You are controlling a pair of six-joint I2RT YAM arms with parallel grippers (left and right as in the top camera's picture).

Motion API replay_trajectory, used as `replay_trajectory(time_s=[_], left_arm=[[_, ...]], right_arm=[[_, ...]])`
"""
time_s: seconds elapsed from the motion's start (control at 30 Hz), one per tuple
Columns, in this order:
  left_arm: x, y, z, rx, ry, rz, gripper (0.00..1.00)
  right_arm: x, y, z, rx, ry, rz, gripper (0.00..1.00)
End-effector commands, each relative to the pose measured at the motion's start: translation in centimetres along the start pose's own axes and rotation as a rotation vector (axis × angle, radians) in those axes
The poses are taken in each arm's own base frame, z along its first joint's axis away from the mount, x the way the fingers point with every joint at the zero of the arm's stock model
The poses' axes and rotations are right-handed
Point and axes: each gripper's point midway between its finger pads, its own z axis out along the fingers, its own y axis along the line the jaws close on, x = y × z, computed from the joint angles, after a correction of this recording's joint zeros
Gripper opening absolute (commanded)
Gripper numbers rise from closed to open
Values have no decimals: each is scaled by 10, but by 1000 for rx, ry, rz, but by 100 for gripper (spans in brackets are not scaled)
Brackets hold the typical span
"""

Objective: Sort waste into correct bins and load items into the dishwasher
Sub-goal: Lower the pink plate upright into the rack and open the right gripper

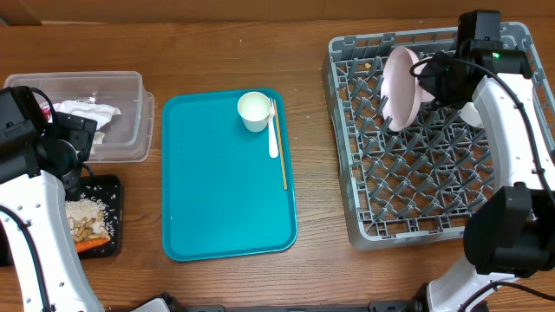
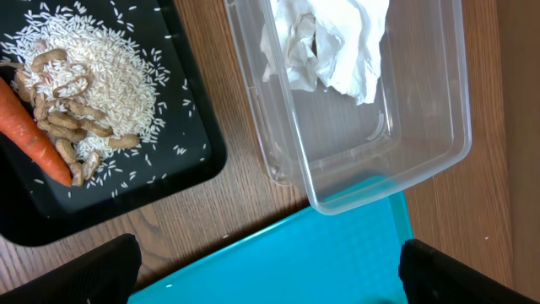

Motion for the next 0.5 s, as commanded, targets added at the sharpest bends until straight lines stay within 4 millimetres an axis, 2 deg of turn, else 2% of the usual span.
replay_trajectory(time_s=[0.0,0.07,0.13,0.17,0.2,0.23,0.27,0.37,0.47], left_arm=[[2,-2,0,4,1,-3,100],[2,-2,0,4,2,-3,100],[2,-2,0,3,2,-3,100],[2,-2,0,4,2,-3,100],[2,-2,0,4,1,-3,100],[2,-2,0,4,2,-3,100],[2,-2,0,3,2,-3,100],[2,-2,0,3,2,-3,100],[2,-2,0,4,1,-3,100]], right_arm=[[-5,8,-6,-29,-10,-26,22],[-11,12,-16,-39,-26,-27,24],[-20,18,-32,-51,-46,-37,35],[-23,21,-39,-56,-54,-45,42],[-30,27,-56,-67,-73,-53,61],[-32,31,-67,-75,-82,-57,71],[-34,35,-78,-82,-90,-61,75],[-29,49,-101,-100,-91,-87,77],[-12,69,-108,-114,-70,-137,82]])
